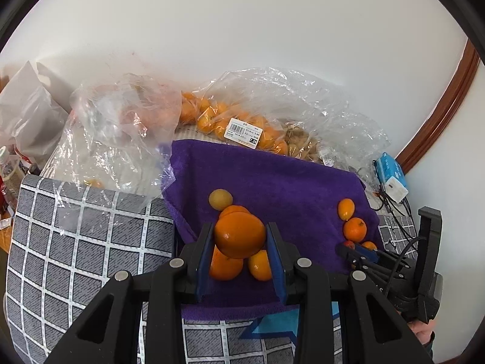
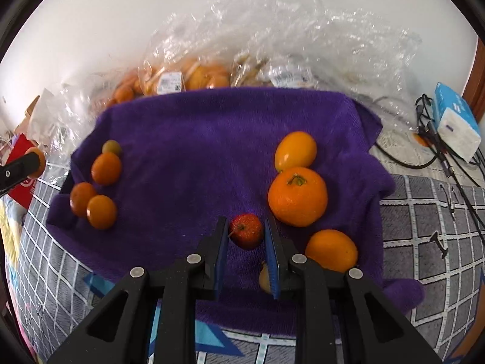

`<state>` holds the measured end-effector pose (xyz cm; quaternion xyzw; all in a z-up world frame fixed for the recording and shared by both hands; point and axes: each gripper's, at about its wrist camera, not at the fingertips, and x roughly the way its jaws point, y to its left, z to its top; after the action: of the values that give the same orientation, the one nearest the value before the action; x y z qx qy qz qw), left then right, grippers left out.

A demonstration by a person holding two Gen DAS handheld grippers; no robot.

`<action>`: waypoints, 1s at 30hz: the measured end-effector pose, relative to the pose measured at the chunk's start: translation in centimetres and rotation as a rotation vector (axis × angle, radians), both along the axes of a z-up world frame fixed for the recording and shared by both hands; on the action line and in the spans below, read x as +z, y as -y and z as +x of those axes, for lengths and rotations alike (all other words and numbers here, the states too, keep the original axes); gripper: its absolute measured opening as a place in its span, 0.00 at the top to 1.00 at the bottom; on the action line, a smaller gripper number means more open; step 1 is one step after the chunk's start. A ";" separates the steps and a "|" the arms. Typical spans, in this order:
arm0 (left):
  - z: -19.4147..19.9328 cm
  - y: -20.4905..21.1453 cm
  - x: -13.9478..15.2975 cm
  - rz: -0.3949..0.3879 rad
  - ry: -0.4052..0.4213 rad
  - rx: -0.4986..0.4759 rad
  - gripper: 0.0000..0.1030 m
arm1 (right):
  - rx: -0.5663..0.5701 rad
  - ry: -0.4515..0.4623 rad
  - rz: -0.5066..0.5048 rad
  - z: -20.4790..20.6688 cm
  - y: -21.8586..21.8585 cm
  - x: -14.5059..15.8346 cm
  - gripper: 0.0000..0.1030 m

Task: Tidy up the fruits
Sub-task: 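Lower the apple and orange onto the towel and open both tools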

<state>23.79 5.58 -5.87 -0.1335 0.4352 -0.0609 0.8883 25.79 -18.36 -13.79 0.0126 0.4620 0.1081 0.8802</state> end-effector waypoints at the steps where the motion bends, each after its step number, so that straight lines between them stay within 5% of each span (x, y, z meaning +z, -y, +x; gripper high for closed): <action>1: 0.3 0.2 -0.2 0.000 -0.004 -0.005 0.69 | 0.000 0.001 -0.001 0.1 0.0 -0.2 0.77; 19: 4.8 6.5 -3.3 0.027 -0.087 -0.104 0.69 | -0.022 0.110 0.029 -2.9 3.1 3.6 0.77; 30: 6.3 7.2 -5.8 0.072 -0.168 -0.085 0.69 | -0.045 0.105 -0.007 -3.0 3.3 2.7 0.77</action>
<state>30.05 -1.59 -11.64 -0.0876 0.5155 -0.0712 0.8494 22.75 -21.68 -11.11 0.0141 0.4153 0.0873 0.9054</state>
